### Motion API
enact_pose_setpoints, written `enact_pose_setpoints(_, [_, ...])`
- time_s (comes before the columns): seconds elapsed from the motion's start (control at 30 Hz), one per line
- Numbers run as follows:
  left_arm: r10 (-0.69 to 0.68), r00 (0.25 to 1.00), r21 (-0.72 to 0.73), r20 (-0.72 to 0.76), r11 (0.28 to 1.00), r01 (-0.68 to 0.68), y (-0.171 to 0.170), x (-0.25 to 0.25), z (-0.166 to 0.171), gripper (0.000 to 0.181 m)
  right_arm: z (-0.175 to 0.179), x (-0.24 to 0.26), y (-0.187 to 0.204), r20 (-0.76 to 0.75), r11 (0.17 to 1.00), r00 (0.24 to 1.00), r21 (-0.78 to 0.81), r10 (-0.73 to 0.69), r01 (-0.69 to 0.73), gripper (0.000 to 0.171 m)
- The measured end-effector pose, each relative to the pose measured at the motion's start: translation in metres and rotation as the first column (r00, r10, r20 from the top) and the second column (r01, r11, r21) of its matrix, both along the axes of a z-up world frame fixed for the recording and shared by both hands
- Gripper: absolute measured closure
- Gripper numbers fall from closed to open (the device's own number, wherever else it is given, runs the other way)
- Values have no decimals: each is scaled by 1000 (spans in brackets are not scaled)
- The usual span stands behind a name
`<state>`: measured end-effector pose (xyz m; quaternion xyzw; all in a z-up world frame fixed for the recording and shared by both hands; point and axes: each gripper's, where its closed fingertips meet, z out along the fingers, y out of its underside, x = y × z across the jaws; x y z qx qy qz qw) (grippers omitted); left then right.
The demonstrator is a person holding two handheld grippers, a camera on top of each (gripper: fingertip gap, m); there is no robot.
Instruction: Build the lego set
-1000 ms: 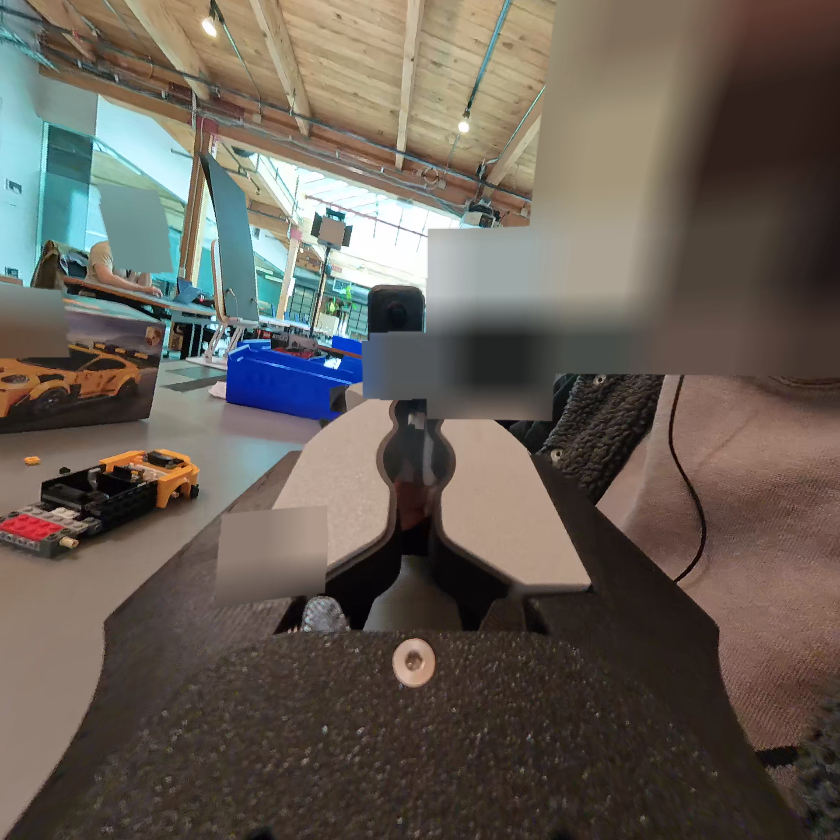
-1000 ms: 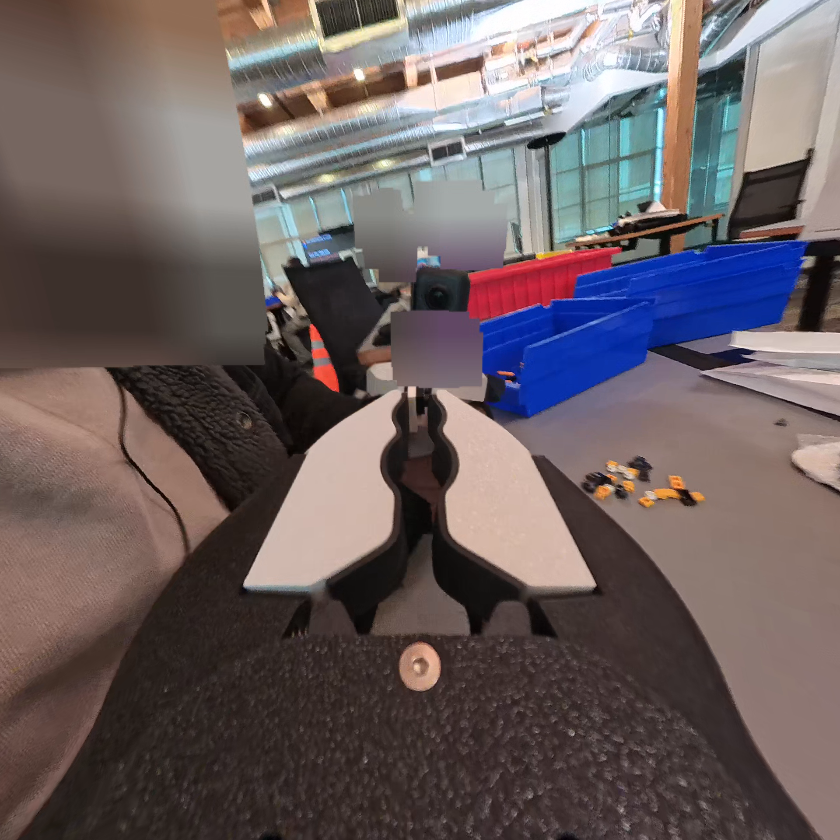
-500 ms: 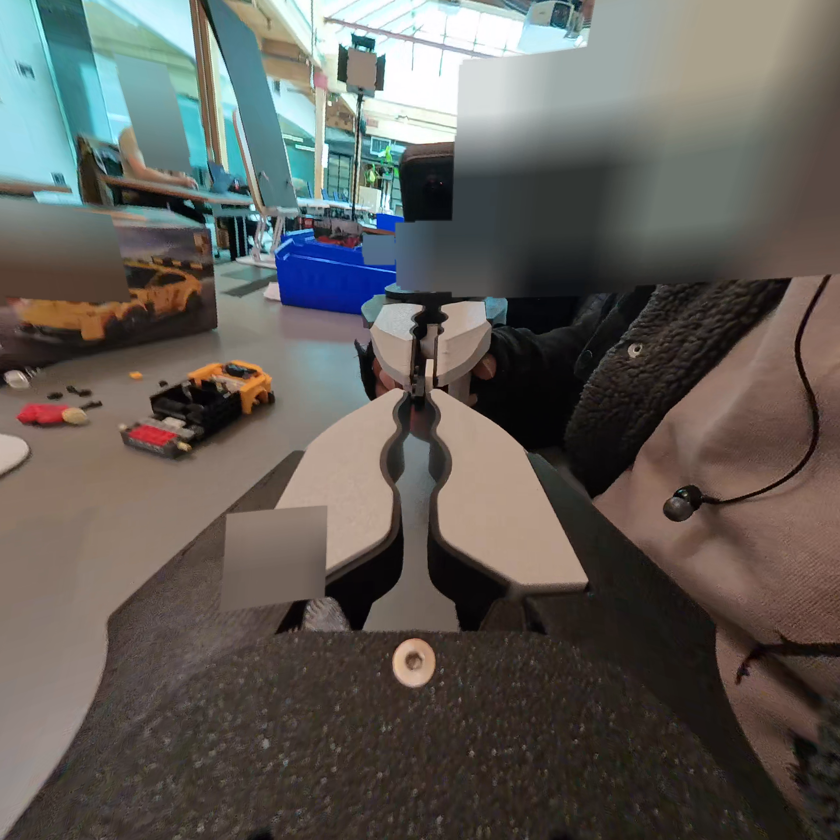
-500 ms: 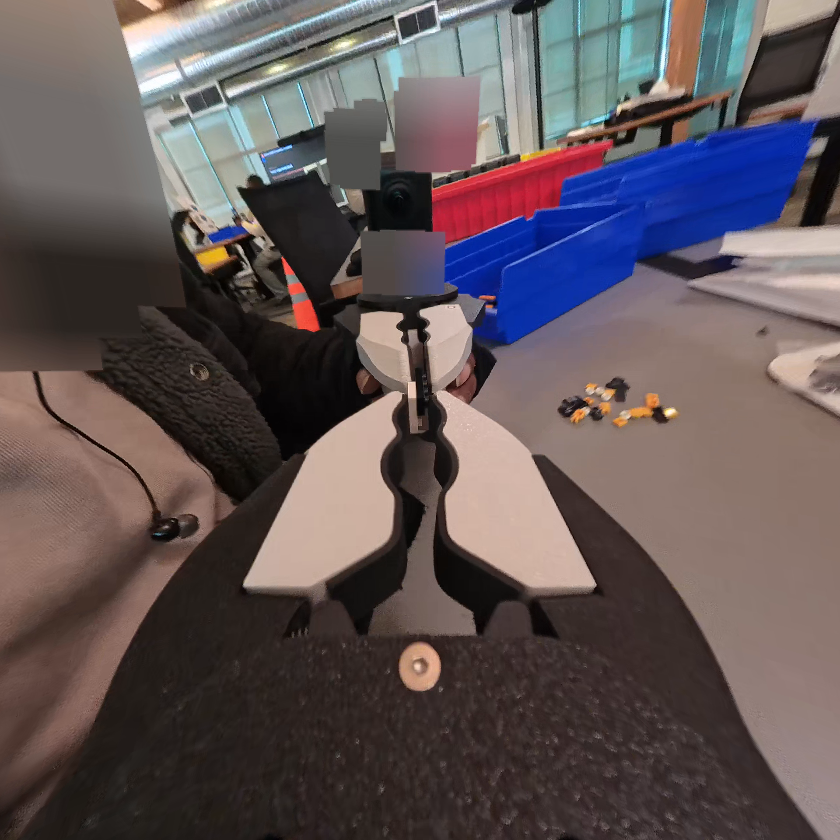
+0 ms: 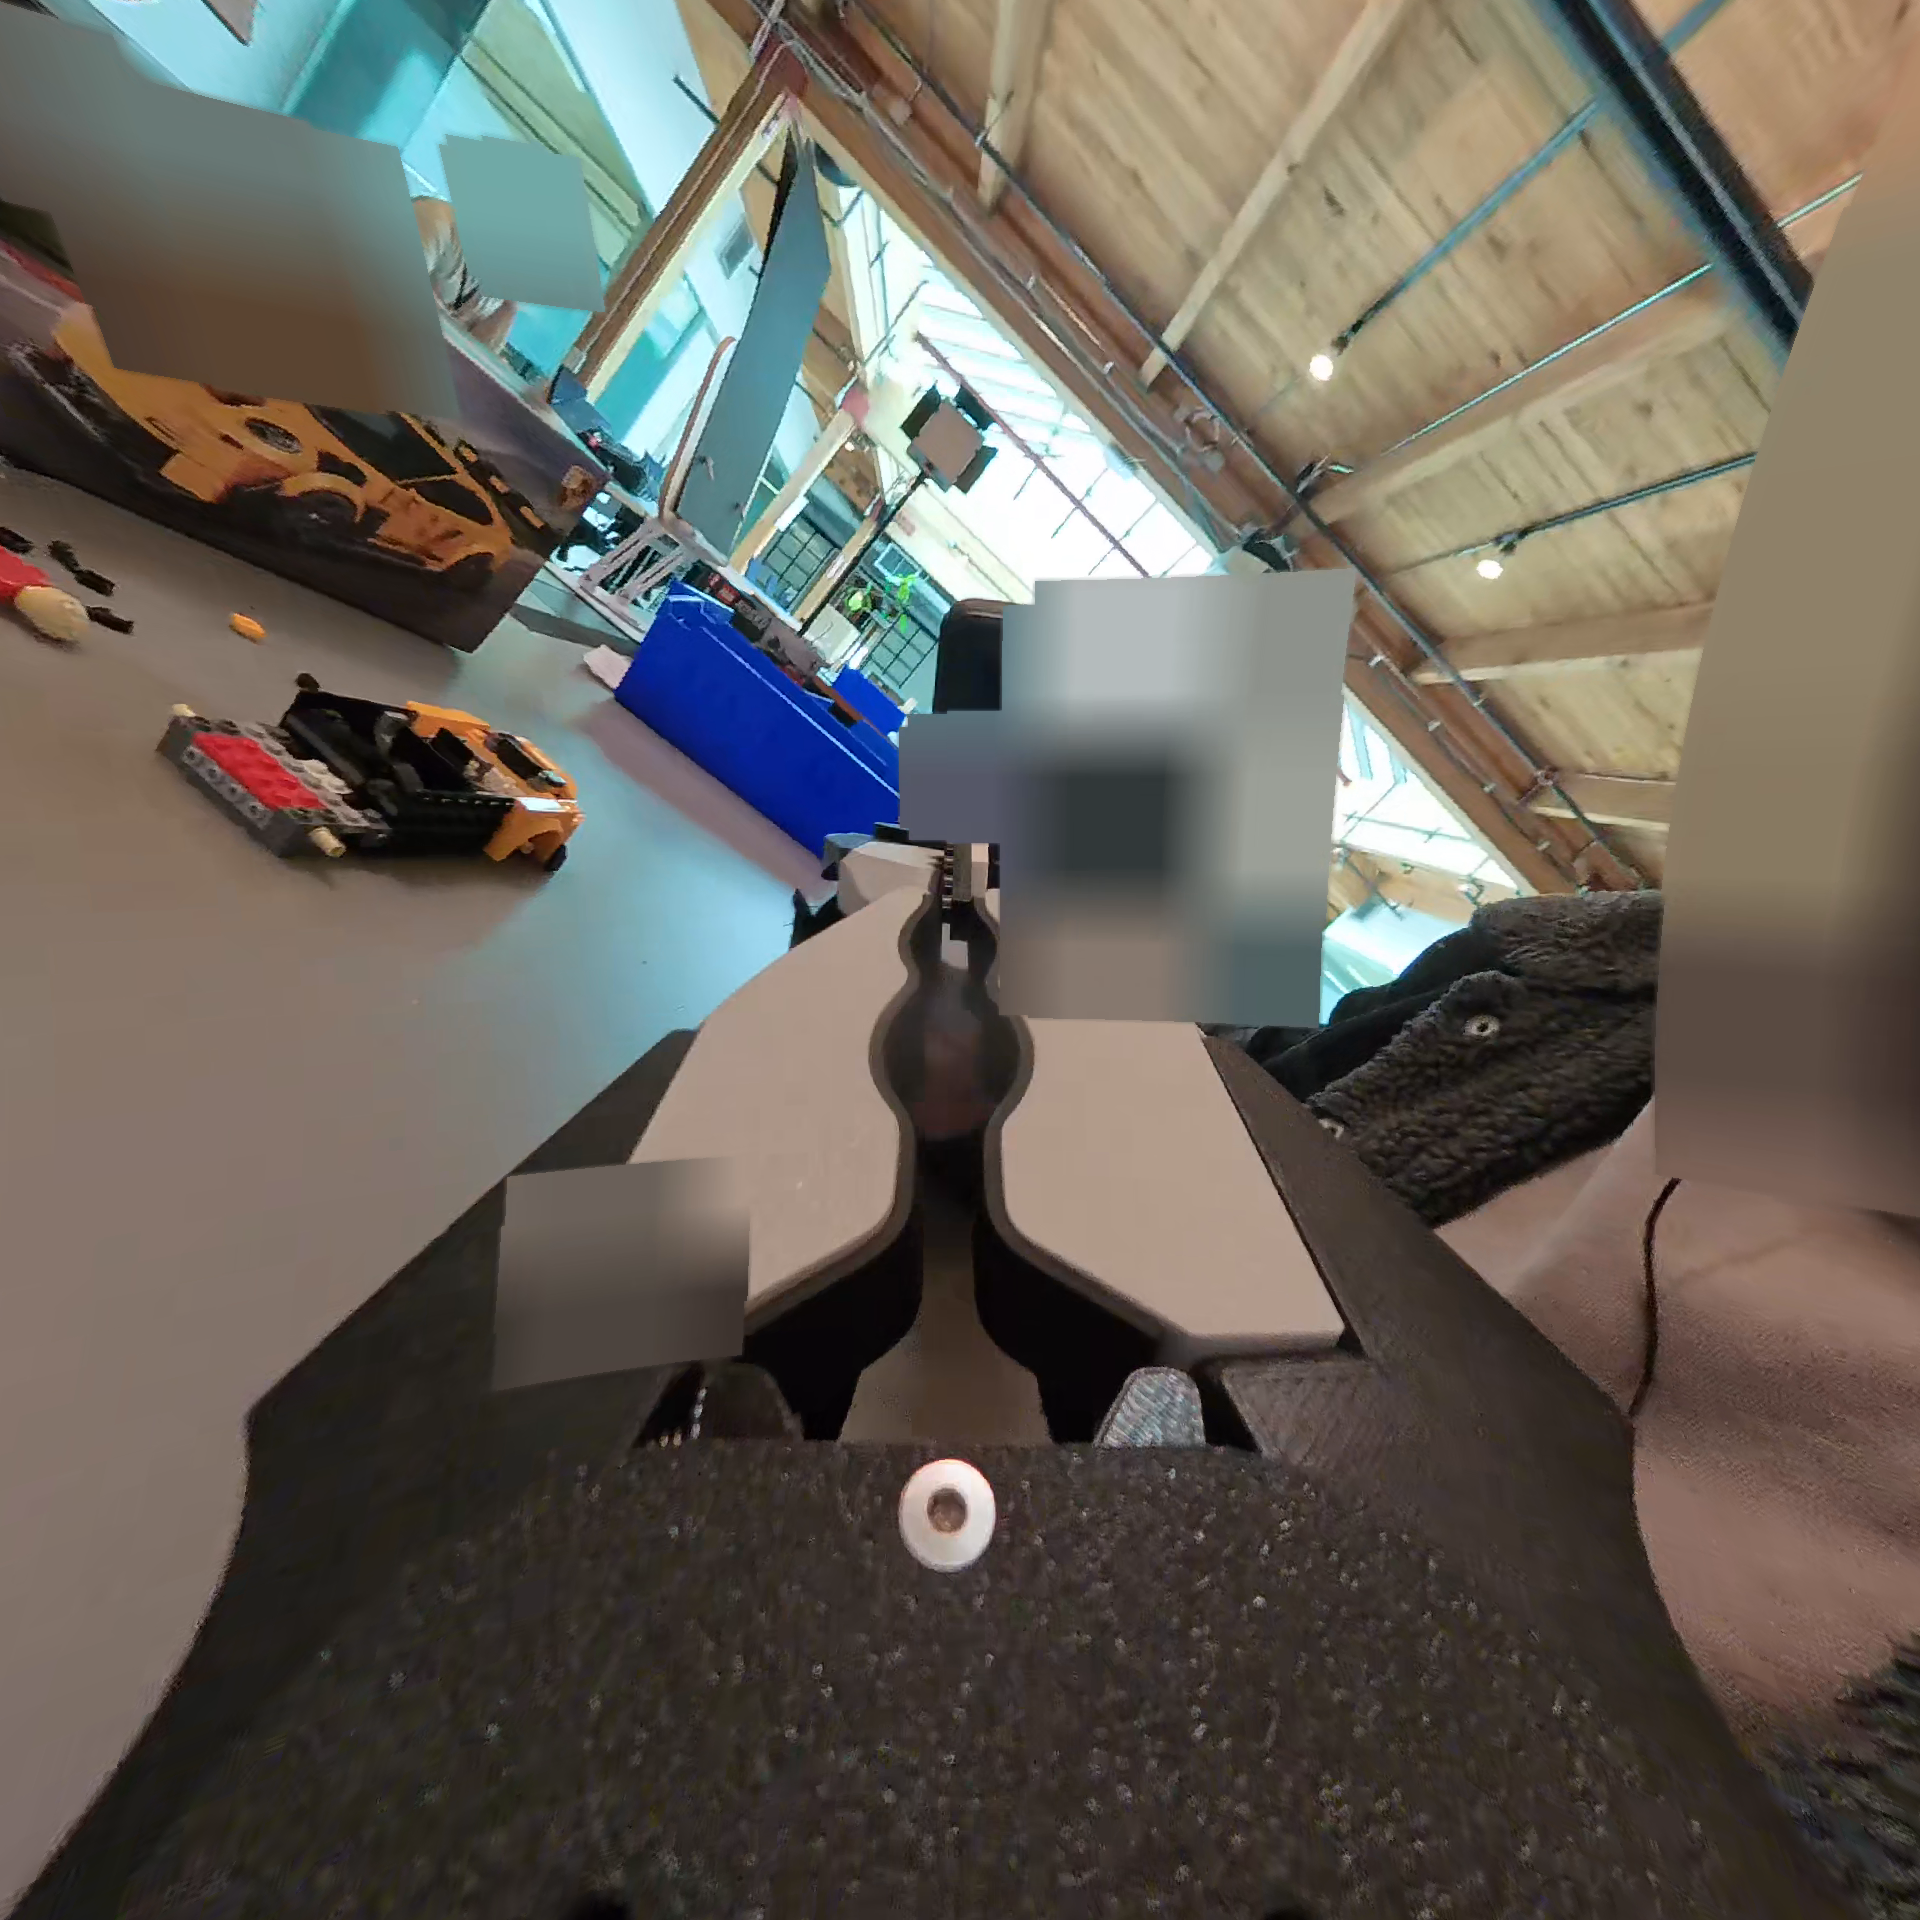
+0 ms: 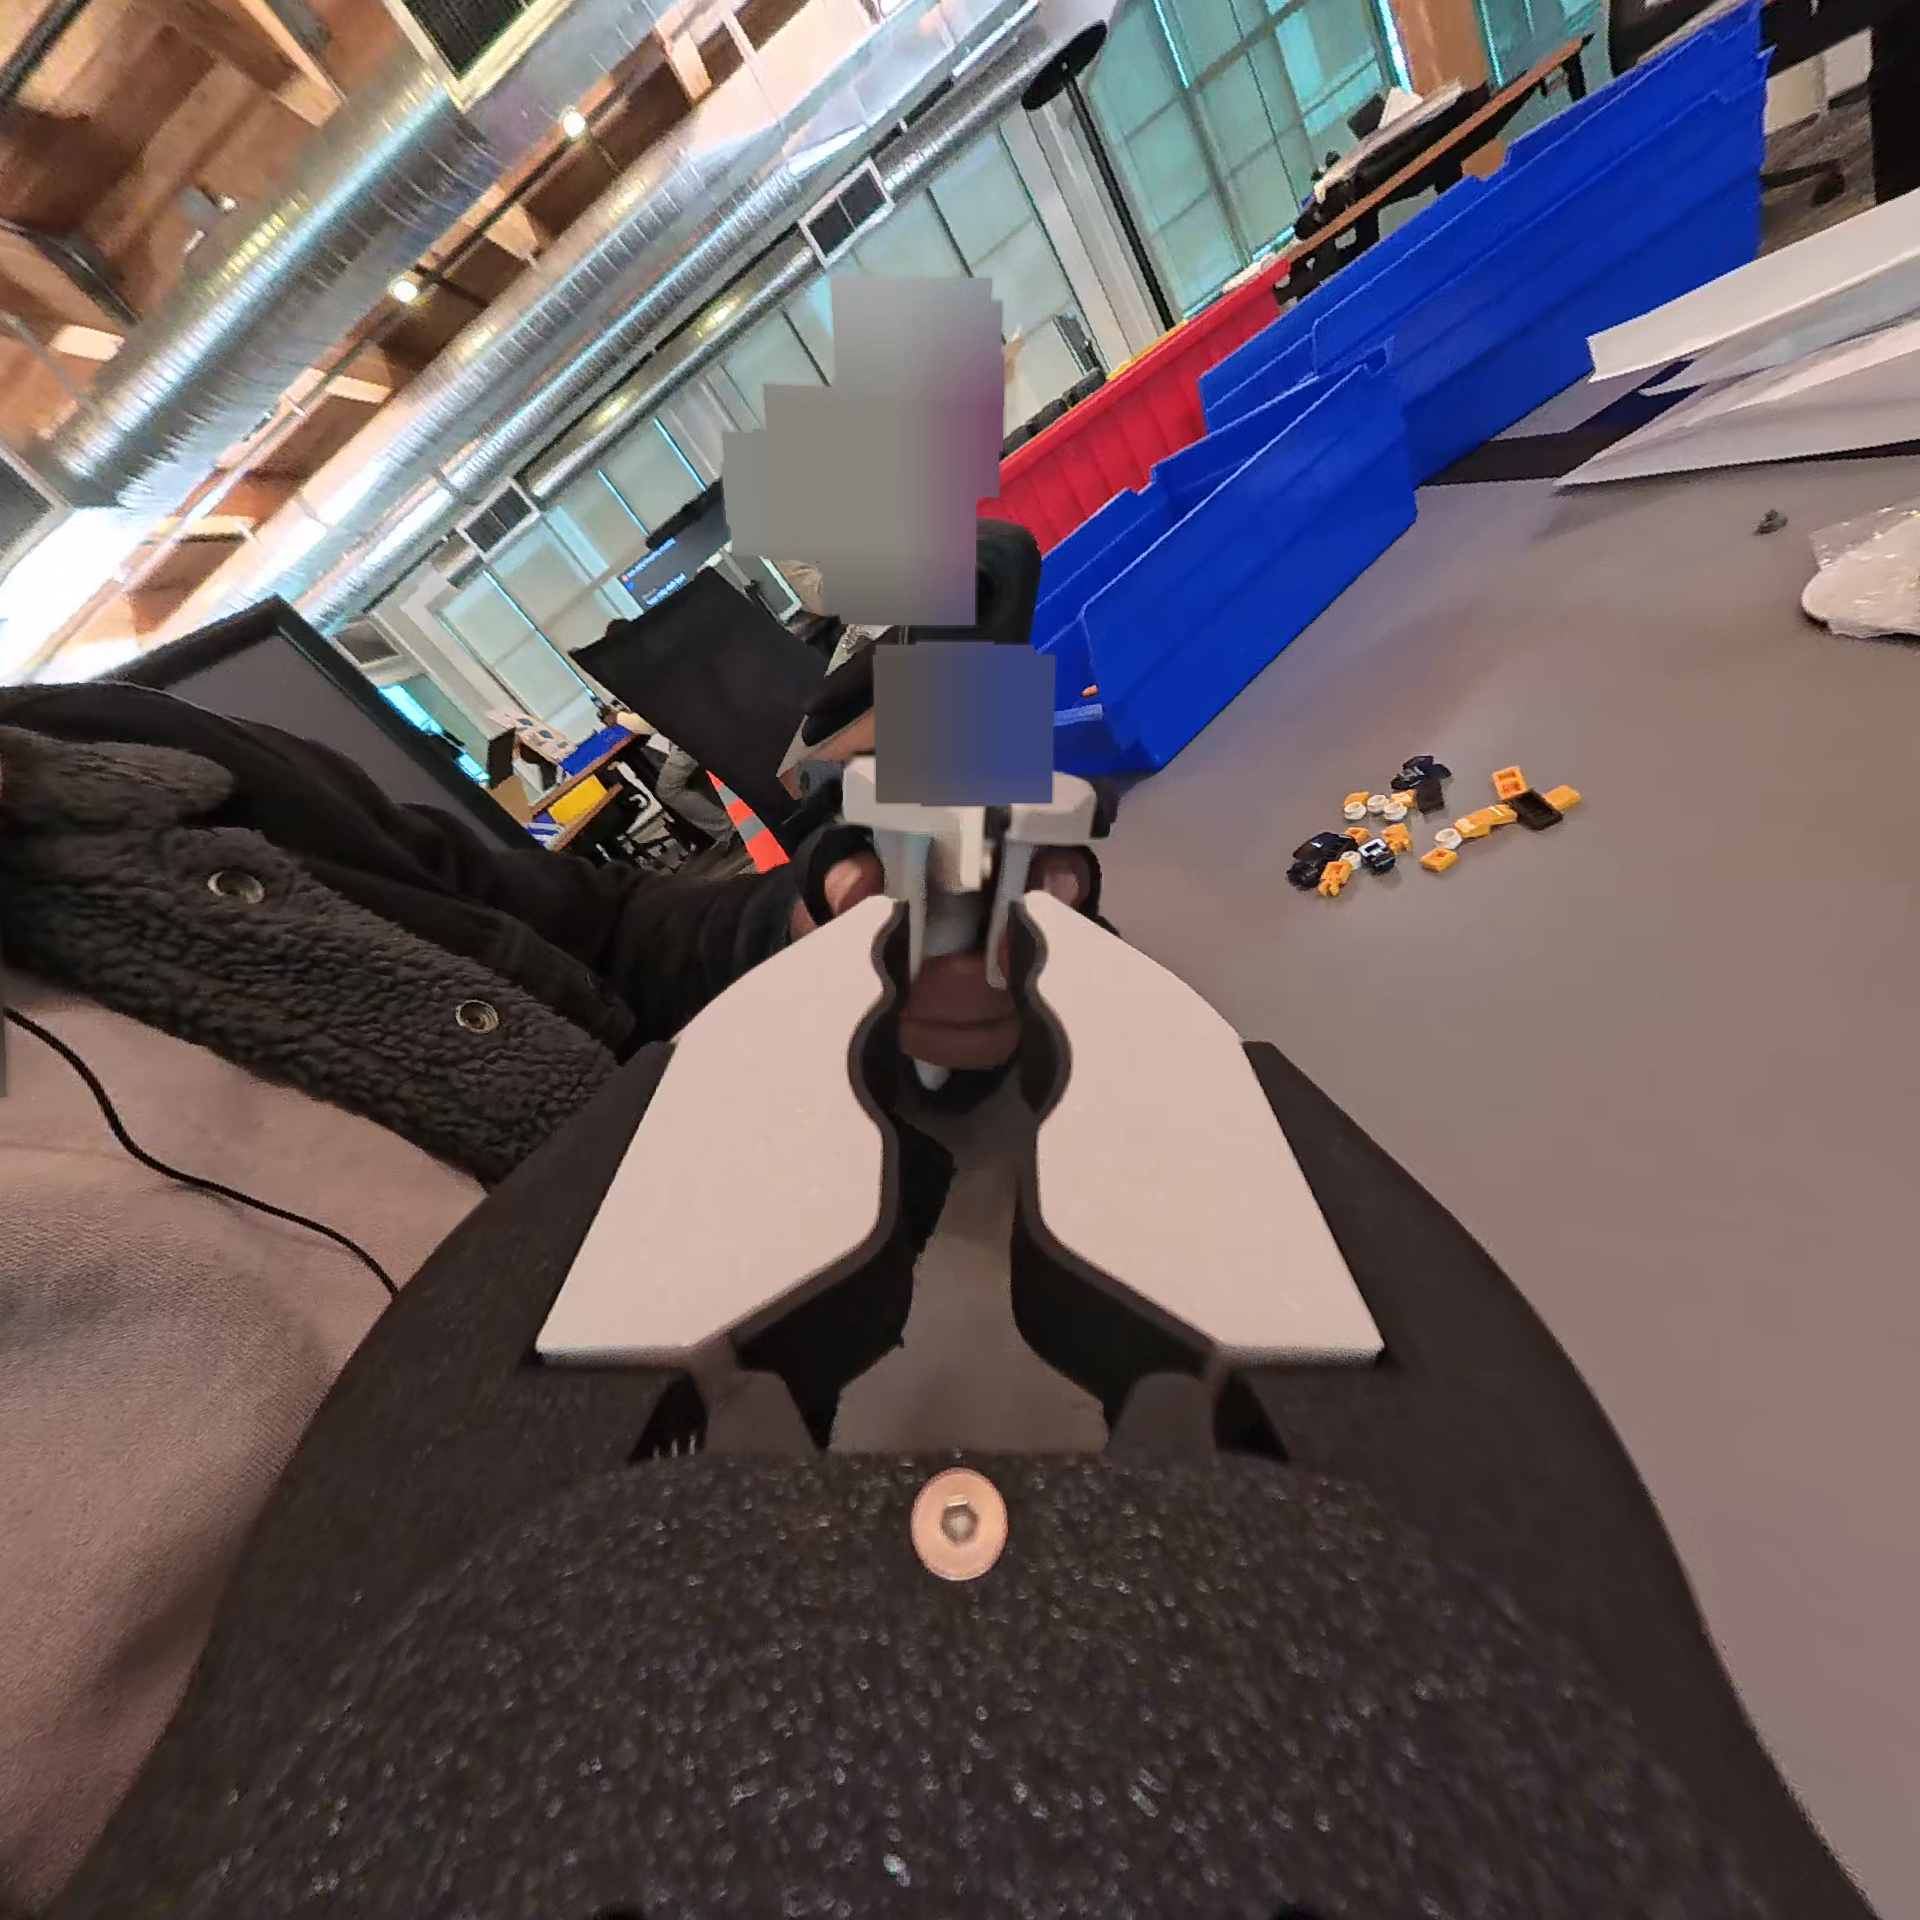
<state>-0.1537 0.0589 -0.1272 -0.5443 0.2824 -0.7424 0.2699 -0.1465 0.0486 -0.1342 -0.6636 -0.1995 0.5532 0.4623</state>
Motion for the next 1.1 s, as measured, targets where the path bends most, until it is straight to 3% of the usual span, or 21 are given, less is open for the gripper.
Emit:
enact_pose_setpoints(0.17, [-3,1000,38,9,999,2,-8,5,-1,177,5,4,0,5,1000,1000,19,-13,13,166])
enact_pose_setpoints(0.3, [-55,998,106,-36,993,59,-16,6,-6,177,1,5,-8,142,997,989,61,45,-54,166])
enact_pose_setpoints(0.43, [-102,966,316,-238,932,177,-30,9,-27,159,-25,9,-25,430,985,893,44,133,-168,166])
enact_pose_setpoints(0.53, [-91,929,443,-359,859,255,-43,14,-43,157,-53,8,-36,599,976,781,-5,178,-219,166])
enact_pose_setpoints(0.73, [-54,857,525,-512,770,362,-55,15,-70,173,-69,1,-43,682,965,704,-6,197,-264,166])
enact_pose_setpoints(0.83, [-90,879,452,-469,830,326,-52,16,-62,173,-59,2,-39,636,967,749,19,184,-254,166])
enact_pose_setpoints(0.93, [-193,893,268,-406,909,318,-51,15,-57,173,-53,4,-38,600,969,778,19,187,-247,166])
enact_pose_setpoints(1.1, [-248,924,37,-291,962,270,-42,17,-48,174,-40,6,-27,503,979,854,68,131,-190,165])
